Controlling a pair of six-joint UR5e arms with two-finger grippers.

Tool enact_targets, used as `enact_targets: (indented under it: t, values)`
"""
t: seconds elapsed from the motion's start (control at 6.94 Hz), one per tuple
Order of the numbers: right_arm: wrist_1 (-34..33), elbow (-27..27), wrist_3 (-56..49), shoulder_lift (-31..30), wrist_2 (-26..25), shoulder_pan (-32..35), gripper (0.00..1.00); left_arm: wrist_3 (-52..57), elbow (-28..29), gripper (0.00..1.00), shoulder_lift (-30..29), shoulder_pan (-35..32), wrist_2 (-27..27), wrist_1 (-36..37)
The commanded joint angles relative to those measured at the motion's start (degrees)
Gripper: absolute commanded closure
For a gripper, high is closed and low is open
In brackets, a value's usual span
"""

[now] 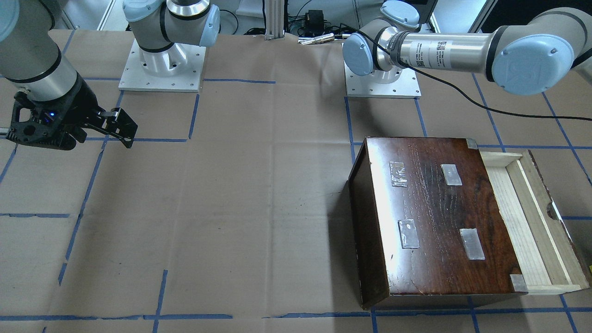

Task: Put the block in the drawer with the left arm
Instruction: 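Release the handle and move the left gripper over the yellow cube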

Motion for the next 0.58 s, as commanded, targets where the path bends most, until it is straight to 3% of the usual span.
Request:
enact_targets:
  t: [0.0, 0.43]
  values:
    - [0.0, -0.1, 0.1, 0.0, 0.0, 0.0, 0.00, -0.1, 0.5, 0.64, 0.8, 0.0, 0.2, 0.1]
    - [0.0, 0.0, 0.0, -0.1, 0.0, 0.0, 0.00, 0.1, 2.2, 0.65, 7.7, 0.1, 2.9, -7.5]
